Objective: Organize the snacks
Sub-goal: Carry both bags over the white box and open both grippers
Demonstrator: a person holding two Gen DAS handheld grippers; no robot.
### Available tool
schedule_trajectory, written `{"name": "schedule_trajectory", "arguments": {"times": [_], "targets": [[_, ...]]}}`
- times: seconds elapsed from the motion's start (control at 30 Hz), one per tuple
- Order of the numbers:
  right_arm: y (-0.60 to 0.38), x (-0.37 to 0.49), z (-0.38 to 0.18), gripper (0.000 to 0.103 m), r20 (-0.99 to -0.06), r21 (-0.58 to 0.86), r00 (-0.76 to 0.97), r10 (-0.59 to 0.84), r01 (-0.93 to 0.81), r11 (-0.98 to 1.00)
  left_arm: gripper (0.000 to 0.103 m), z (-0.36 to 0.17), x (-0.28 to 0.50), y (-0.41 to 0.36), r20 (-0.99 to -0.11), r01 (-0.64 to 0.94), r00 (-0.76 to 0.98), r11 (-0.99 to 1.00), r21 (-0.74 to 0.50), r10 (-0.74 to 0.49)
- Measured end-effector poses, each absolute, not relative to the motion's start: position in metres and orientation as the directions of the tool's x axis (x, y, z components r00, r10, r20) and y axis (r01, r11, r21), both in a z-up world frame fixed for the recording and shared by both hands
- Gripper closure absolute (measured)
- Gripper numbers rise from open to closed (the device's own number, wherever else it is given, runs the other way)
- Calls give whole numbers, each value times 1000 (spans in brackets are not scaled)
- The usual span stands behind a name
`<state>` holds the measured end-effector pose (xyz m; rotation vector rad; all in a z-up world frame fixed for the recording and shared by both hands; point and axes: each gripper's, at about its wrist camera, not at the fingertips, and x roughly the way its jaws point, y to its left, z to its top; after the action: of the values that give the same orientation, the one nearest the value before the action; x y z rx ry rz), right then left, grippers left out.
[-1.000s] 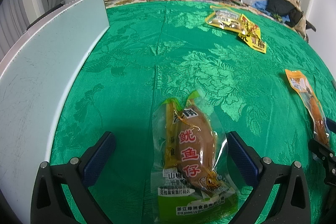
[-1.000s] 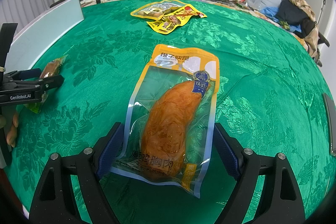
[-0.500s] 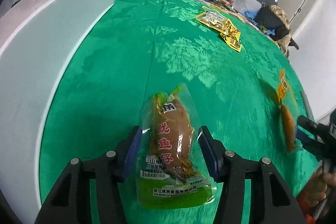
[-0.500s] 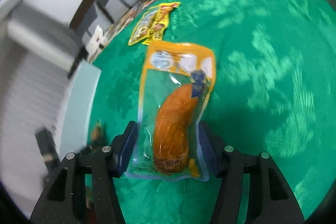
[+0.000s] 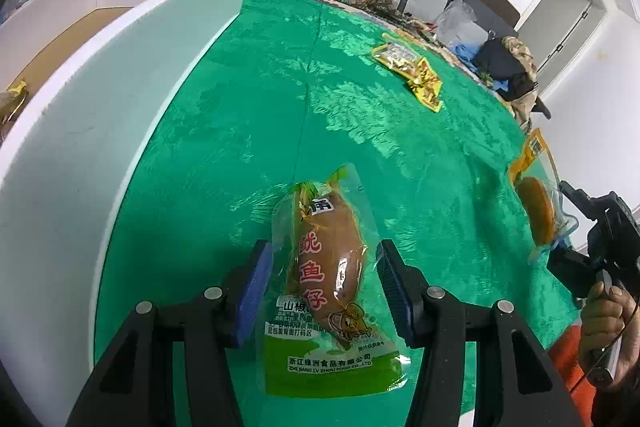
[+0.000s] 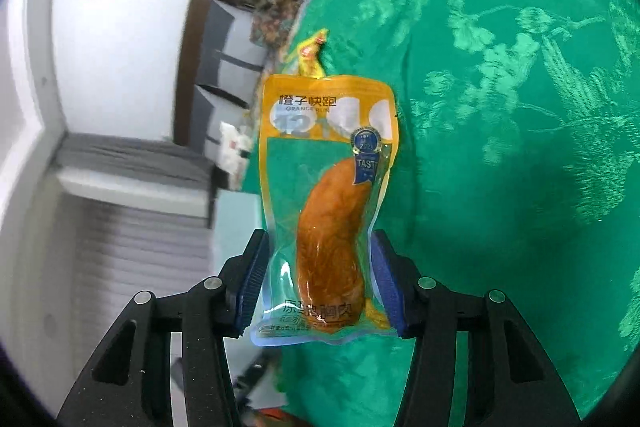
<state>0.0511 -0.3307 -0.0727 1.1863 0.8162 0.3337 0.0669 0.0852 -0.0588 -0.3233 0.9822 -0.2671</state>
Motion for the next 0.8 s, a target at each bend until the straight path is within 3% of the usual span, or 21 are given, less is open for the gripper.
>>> {"name": "schedule_trajectory", "arguments": {"times": [0.27,0.47,0.6,0.7,0.73,0.8], "targets": [[-282,69,-17,49,-316,923,618,720,23,385,49,13,57,121,-661,73,617,867,-493,-427],[-156,99,53,49,-257,903,454,853,-203,380,48,60,53,216,-658,-50,718,925,-377,-229],[-48,109,84,47,-270,860,312,911,-348,374,47,53,50,281,-709,-201,702,935,-291,-70],[23,102,88,35,-344,800,259,902,-422,426,31,33,39,328,-746,-343,662,913,-219,70],[47,103,83,29,-382,779,253,889,-430,456,16,25,35,338,-754,-373,651,903,-213,91],[87,102,67,27,-448,760,206,870,-425,491,12,13,27,357,-767,-436,628,876,-207,131]]}}
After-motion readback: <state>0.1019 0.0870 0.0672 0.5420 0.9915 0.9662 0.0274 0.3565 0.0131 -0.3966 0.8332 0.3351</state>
